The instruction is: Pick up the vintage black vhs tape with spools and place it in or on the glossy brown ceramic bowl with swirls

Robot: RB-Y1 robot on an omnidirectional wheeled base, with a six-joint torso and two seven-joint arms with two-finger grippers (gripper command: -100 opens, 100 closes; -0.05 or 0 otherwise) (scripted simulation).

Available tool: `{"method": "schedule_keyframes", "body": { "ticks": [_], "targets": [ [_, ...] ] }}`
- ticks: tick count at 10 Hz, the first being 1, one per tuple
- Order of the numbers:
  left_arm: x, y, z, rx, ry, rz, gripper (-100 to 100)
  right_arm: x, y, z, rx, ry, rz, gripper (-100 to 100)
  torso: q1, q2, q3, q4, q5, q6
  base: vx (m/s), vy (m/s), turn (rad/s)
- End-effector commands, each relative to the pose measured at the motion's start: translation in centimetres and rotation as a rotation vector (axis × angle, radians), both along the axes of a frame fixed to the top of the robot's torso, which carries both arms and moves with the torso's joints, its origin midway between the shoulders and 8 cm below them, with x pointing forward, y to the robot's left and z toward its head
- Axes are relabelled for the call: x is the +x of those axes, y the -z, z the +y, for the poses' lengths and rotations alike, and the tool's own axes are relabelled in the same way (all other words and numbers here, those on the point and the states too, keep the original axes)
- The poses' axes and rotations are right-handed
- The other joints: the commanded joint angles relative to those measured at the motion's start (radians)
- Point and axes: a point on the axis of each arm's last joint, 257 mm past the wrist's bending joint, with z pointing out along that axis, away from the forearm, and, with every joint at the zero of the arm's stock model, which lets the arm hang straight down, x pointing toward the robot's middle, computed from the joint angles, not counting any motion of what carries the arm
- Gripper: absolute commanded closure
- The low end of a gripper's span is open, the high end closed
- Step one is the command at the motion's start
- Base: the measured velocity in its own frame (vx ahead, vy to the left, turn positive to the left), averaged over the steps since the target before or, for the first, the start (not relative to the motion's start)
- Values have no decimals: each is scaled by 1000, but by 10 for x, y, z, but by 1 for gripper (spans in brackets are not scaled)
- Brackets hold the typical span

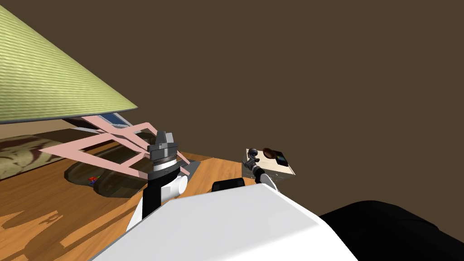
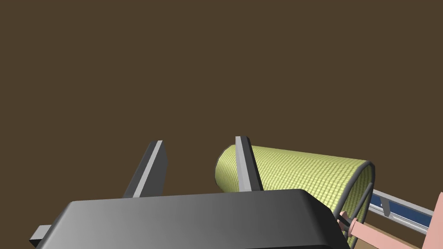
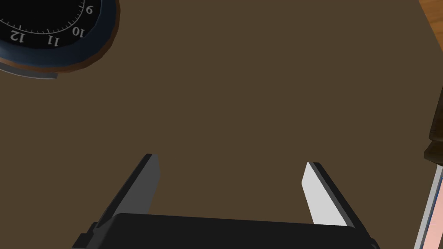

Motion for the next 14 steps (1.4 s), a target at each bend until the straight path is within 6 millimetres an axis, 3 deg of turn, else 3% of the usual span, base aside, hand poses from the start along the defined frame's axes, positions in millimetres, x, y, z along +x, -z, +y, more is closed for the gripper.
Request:
{"method": "schedule_keyframes", "body": {
  "ticks": [1,2,4,5,8,9,14],
  "targets": [
    [0,0,0,0,0,0,0,-6,12,-7,-65,-18,18,-100,0,0,0,0,0,0,-6,-6,80],
    [0,0,0,0,0,0,0,-11,29,-18,-108,-22,50,-100,0,0,0,0,0,0,-9,-5,134],
    [0,0,0,0,0,0,0,-12,31,-20,-154,-39,52,-100,-1,0,0,0,0,1,-6,-6,18],
    [0,0,0,0,0,0,0,-18,46,-32,-196,-44,83,-100,0,0,0,0,0,1,-6,-2,134],
    [0,0,0,0,0,0,0,-19,48,-35,-255,-67,84,-100,0,0,0,0,0,1,-3,-5,18],
    [0,0,0,0,0,0,0,-25,62,-48,-299,-74,114,-100,0,0,0,0,0,1,-3,-3,120],
    [0,0,0,0,0,0,0,-32,77,-66,-425,-116,145,-100,-1,0,0,0,0,1,-4,-9,46]
  ]
}}
